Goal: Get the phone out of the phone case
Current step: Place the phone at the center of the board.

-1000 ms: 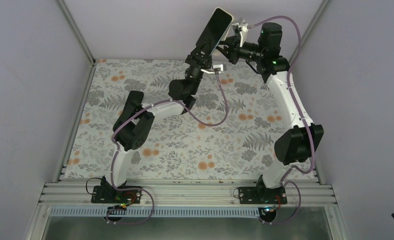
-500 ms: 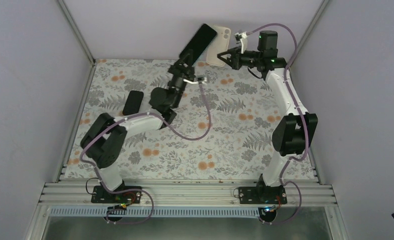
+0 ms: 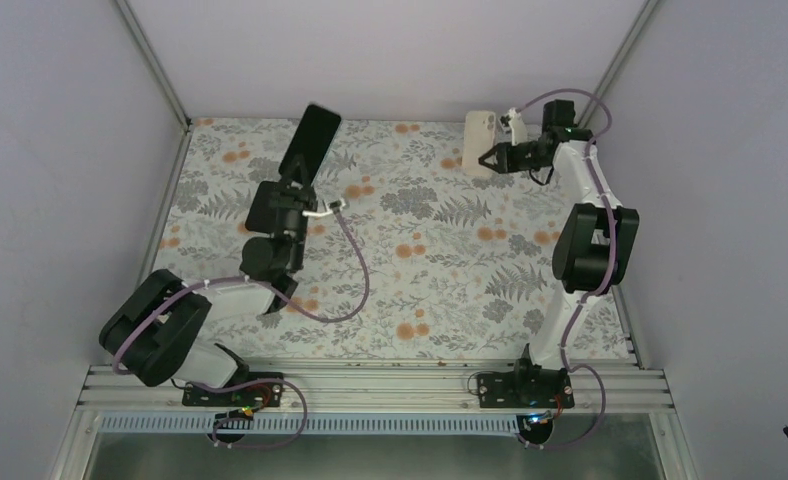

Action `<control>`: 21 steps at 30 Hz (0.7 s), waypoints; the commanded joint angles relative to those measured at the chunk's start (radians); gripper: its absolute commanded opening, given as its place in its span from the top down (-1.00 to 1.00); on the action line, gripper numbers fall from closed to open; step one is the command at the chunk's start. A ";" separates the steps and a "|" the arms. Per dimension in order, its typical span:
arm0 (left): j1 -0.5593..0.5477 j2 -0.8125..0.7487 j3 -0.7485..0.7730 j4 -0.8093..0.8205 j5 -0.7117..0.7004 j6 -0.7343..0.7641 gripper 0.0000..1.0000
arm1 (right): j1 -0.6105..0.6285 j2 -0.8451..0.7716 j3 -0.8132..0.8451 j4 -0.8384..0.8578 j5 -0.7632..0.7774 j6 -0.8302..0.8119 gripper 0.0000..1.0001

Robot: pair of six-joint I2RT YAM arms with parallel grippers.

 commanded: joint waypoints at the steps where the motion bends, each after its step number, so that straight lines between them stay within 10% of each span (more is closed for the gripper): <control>1: 0.023 0.008 -0.180 0.162 -0.101 0.025 0.95 | -0.007 -0.030 -0.099 -0.085 0.111 -0.100 0.94; 21: -0.069 0.511 -0.260 0.116 -0.100 -0.029 0.71 | -0.126 0.008 -0.234 -0.132 0.348 -0.067 0.87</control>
